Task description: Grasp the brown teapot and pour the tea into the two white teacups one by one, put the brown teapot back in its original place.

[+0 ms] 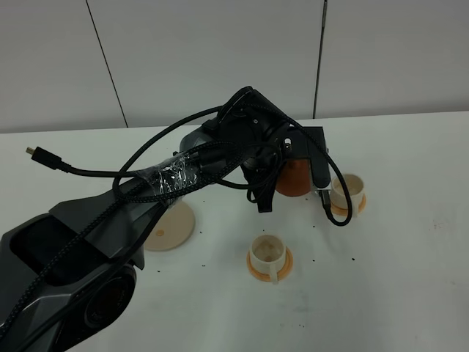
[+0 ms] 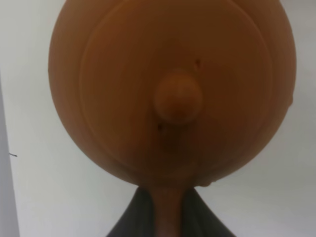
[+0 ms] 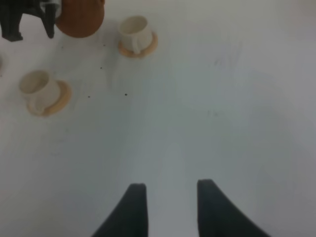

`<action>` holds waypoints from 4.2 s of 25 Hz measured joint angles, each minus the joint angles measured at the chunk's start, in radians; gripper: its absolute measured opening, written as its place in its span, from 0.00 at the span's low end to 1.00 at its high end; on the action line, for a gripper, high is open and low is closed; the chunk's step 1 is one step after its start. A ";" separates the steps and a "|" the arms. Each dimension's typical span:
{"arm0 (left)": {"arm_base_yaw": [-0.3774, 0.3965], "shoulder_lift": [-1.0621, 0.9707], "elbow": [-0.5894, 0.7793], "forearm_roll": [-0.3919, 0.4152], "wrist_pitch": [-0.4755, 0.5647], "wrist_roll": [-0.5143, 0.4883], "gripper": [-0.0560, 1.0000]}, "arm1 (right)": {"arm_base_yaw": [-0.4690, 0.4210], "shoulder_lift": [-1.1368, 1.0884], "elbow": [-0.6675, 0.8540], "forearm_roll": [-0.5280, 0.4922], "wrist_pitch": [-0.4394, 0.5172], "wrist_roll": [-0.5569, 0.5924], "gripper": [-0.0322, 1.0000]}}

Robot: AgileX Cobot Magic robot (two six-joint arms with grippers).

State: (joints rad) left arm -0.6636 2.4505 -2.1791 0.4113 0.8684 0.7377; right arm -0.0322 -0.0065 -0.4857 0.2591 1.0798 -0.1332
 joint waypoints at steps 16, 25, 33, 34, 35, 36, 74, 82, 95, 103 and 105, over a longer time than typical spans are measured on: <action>0.000 0.001 0.000 0.122 -0.081 0.046 0.22 | 0.000 0.000 0.000 0.000 0.000 0.000 0.27; 0.000 0.002 0.000 0.124 -0.128 0.102 0.22 | 0.000 0.000 0.000 0.000 0.000 0.000 0.27; -0.011 0.008 0.000 0.148 -0.163 0.132 0.22 | 0.000 0.000 0.000 0.000 0.000 0.000 0.27; -0.012 0.010 0.000 0.154 -0.163 0.133 0.22 | 0.000 0.000 0.000 0.000 0.000 0.000 0.27; -0.015 0.012 0.000 0.158 -0.164 0.133 0.22 | 0.000 0.000 0.000 0.000 0.000 0.000 0.27; -0.015 0.014 0.000 0.164 -0.166 0.133 0.22 | 0.000 0.000 0.000 0.000 0.000 0.000 0.27; -0.053 0.068 0.000 0.360 -0.299 0.130 0.22 | 0.000 0.000 0.000 0.001 0.000 0.000 0.27; -0.076 0.068 0.000 0.436 -0.303 0.130 0.22 | 0.000 0.000 0.000 0.001 0.000 0.000 0.27; -0.078 0.068 0.000 0.494 -0.305 0.130 0.22 | 0.000 0.000 0.000 0.001 0.000 0.000 0.27; -0.086 0.068 0.000 0.549 -0.316 0.131 0.22 | 0.000 0.000 0.000 0.001 0.000 0.000 0.27; -0.086 0.068 0.000 0.552 -0.317 0.137 0.22 | 0.000 0.000 0.000 0.001 0.000 0.000 0.27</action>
State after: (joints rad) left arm -0.7501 2.5185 -2.1791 0.9632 0.5512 0.8744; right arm -0.0322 -0.0065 -0.4857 0.2599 1.0798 -0.1332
